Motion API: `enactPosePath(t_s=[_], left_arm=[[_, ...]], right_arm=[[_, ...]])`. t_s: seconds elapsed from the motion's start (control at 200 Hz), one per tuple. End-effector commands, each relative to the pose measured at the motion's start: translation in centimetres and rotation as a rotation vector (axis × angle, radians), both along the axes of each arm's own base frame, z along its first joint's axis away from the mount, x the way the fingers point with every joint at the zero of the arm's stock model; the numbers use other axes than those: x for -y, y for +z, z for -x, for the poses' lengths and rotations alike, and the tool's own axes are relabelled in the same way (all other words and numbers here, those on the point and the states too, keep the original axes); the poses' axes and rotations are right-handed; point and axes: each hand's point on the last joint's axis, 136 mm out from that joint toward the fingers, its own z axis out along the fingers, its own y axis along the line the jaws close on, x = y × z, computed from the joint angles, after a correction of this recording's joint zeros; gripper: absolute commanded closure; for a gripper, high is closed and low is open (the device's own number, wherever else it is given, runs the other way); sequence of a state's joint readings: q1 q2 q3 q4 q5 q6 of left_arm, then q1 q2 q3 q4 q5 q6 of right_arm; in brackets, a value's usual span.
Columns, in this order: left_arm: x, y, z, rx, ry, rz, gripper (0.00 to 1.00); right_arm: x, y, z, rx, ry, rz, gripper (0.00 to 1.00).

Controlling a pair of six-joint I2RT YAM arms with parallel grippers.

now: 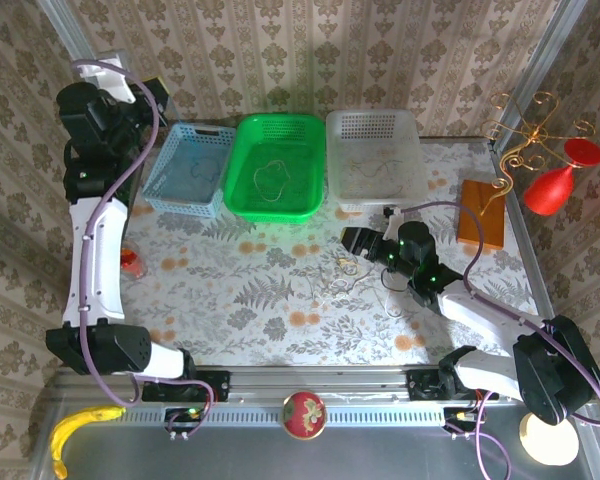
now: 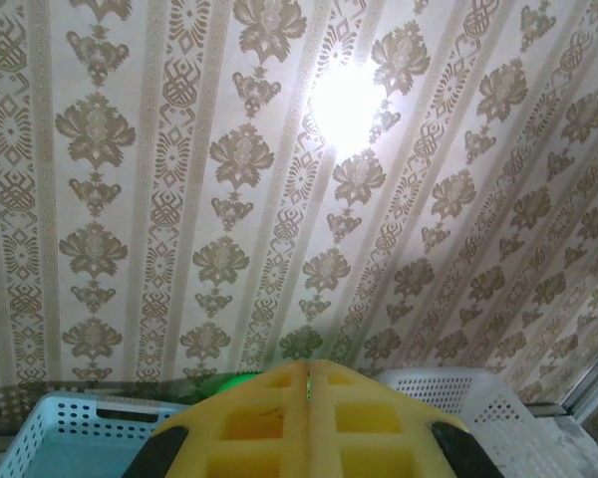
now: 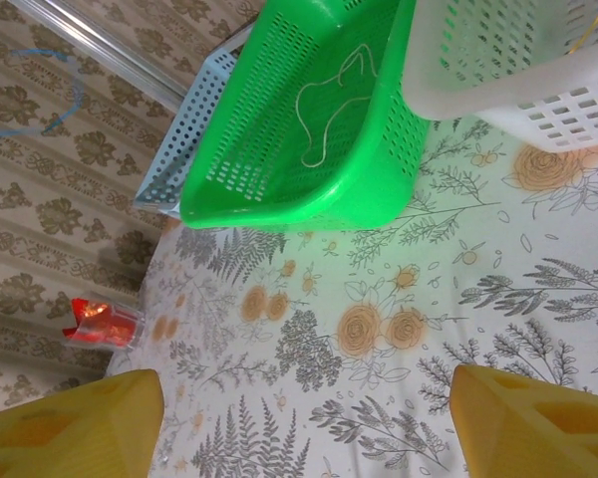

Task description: Untangle the cables

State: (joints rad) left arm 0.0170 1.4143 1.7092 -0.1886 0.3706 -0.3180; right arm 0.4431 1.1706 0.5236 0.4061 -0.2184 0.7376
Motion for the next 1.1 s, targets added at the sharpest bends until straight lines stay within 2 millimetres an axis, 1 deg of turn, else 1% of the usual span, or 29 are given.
enactPosePath(t_s=[0.0, 0.205, 0.355, 0.555, 0.685, 0.815, 1.095], left_arm=[[-0.6, 2.9, 0.3, 0.088, 0.007, 0.011, 1.00], [-2.9, 1.6, -1.1, 0.077, 0.078, -0.015, 1.00], [-3.9, 0.6, -2.2, 0.069, 0.102, -0.022, 1.00], [-4.0, -0.5, -3.8, 0.056, 0.096, -0.023, 1.00], [-3.9, -1.0, -4.7, 0.047, 0.083, -0.022, 1.00], [-4.0, -1.5, -5.7, 0.042, 0.084, -0.036, 1.00], [-4.9, -4.1, -9.3, 0.004, 0.106, -0.083, 1.00]], right_arm=[[-0.7, 1.8, -0.2, 0.020, 0.030, -0.034, 0.22], [-0.7, 2.0, 0.2, 0.018, 0.047, -0.027, 0.22], [-0.5, 2.2, 0.7, 0.020, 0.055, -0.011, 0.22], [-0.2, 2.5, 1.7, 0.015, 0.066, 0.009, 0.22], [0.3, 2.1, 2.4, -0.003, 0.068, 0.035, 0.22], [0.6, 1.6, 2.7, -0.017, 0.066, 0.059, 0.22], [0.8, 1.1, 2.7, -0.037, 0.076, 0.080, 0.22]])
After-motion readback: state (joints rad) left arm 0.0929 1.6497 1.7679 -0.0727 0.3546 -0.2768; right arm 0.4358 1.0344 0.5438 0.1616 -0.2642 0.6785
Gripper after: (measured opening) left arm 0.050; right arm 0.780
